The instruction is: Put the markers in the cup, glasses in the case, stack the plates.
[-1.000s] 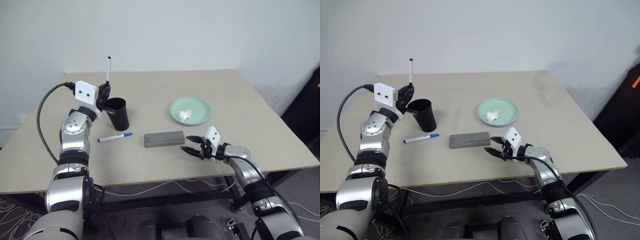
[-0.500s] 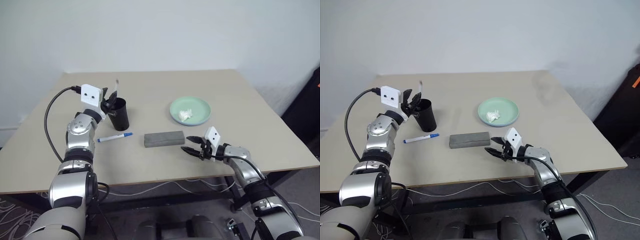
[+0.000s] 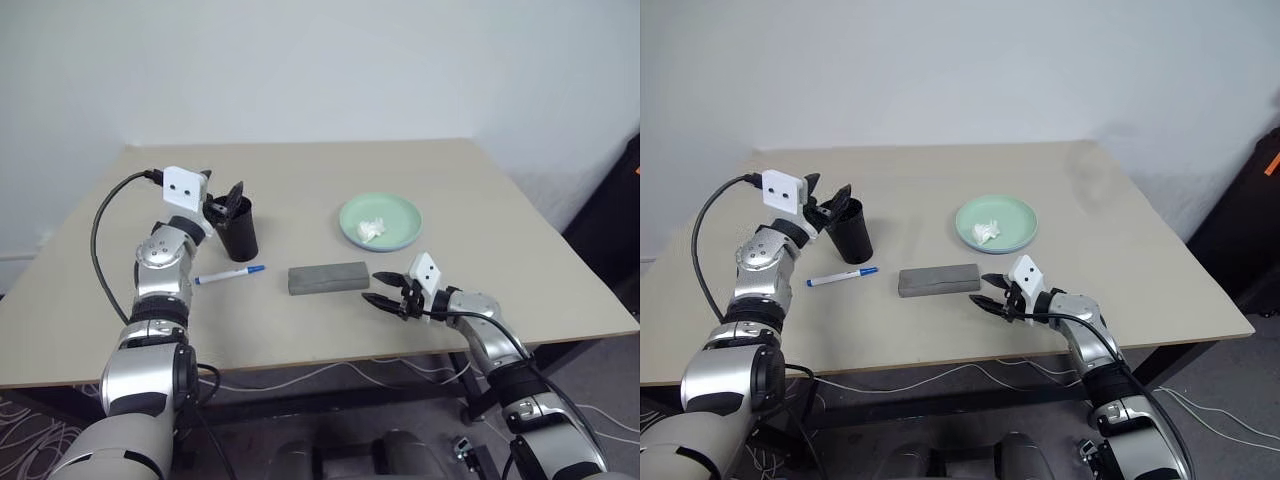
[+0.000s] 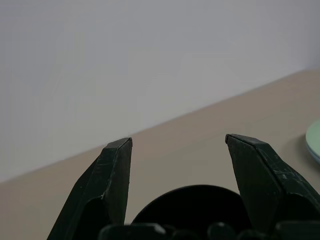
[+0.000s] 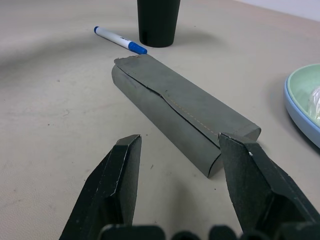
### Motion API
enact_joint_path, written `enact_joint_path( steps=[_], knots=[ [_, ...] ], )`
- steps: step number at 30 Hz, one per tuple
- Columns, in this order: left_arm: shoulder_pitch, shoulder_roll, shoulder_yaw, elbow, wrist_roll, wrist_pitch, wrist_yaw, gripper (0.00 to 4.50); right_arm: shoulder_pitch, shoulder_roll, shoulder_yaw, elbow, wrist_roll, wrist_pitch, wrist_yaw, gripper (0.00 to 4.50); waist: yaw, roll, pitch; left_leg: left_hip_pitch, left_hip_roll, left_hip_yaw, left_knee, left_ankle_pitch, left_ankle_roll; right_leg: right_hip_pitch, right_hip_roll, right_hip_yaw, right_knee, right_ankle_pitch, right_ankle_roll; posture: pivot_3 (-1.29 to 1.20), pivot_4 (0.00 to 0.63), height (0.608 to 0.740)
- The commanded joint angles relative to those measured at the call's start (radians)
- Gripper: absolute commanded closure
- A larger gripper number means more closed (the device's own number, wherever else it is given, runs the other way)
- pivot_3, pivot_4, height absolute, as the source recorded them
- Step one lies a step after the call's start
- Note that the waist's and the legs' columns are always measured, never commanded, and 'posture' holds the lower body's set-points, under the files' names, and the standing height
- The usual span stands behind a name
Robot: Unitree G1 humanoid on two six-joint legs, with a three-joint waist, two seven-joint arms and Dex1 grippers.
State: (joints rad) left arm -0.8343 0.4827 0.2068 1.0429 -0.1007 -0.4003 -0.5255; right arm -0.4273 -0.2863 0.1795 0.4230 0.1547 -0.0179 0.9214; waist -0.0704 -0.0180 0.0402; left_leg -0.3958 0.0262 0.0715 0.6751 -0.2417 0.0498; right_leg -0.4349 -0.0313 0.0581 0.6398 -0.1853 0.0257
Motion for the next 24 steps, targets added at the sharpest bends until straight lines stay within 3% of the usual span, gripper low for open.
enact_joint_path(
  steps=[1, 2, 4, 6, 10, 17, 24],
  knots=[
    [-0.020, 0.003, 0.011, -0.047, -0.023, -0.002, -0.004, 1.38, -0.033, 0.003, -0.012, -0.015, 0.004, -0.022, 0.005, 1.84, 0.000, 0.000, 0.000, 0.000, 0.000, 0.000, 0.000, 0.000, 0.000, 0.000, 0.000, 0.000, 0.000, 0.000, 0.000, 0.00, 0.000, 0.740],
    [-0.019, 0.003, 0.011, -0.048, -0.023, -0.002, -0.004, 1.38, -0.033, 0.003, -0.012, -0.015, 0.004, -0.022, 0.005, 1.84, 0.000, 0.000, 0.000, 0.000, 0.000, 0.000, 0.000, 0.000, 0.000, 0.000, 0.000, 0.000, 0.000, 0.000, 0.000, 0.00, 0.000, 0.740],
    [-0.016, 0.076, -0.009, -0.208, -0.132, 0.213, -0.294, 1.38, -0.030, 0.001, -0.011, -0.016, 0.004, -0.023, 0.007, 1.84, -0.002, -0.002, 0.001, 0.000, 0.000, 0.000, 0.000, 0.000, 0.000, 0.000, 0.000, 0.000, 0.000, 0.000, 0.000, 0.00, 0.000, 0.740],
    [-0.004, 0.111, -0.016, -0.306, -0.187, 0.335, -0.425, 1.38, -0.030, 0.001, -0.011, -0.016, 0.003, -0.023, 0.009, 1.84, -0.005, -0.004, 0.003, -0.002, 0.000, 0.000, 0.000, 0.000, 0.000, -0.003, 0.001, 0.000, 0.000, -0.001, -0.002, 0.00, 0.000, 0.740],
    [0.020, 0.282, -0.115, -0.407, -0.148, 0.496, -0.677, 1.38, -0.042, 0.005, -0.011, 0.000, 0.001, -0.028, 0.012, 1.84, -0.018, -0.004, 0.003, -0.004, 0.000, 0.000, -0.001, 0.000, 0.000, -0.006, 0.001, 0.001, 0.000, -0.001, -0.002, 0.00, 0.000, 0.740],
    [-0.026, 0.378, -0.230, -0.391, -0.058, 0.542, -0.824, 1.38, -0.057, 0.019, -0.011, 0.026, -0.005, -0.042, 0.009, 1.84, -0.014, -0.004, 0.003, -0.003, 0.001, 0.000, -0.001, 0.001, 0.001, -0.005, 0.001, 0.000, 0.000, -0.002, -0.003, 0.00, 0.000, 0.740],
    [-0.080, 0.416, -0.401, -0.251, 0.159, 0.422, -0.860, 1.38, -0.058, 0.020, -0.018, 0.029, -0.008, -0.045, 0.004, 1.84, -0.013, -0.004, 0.003, -0.004, 0.001, 0.000, -0.001, 0.001, 0.001, -0.006, 0.000, 0.001, 0.000, -0.002, -0.003, 0.00, 0.000, 0.740]
  ],
)
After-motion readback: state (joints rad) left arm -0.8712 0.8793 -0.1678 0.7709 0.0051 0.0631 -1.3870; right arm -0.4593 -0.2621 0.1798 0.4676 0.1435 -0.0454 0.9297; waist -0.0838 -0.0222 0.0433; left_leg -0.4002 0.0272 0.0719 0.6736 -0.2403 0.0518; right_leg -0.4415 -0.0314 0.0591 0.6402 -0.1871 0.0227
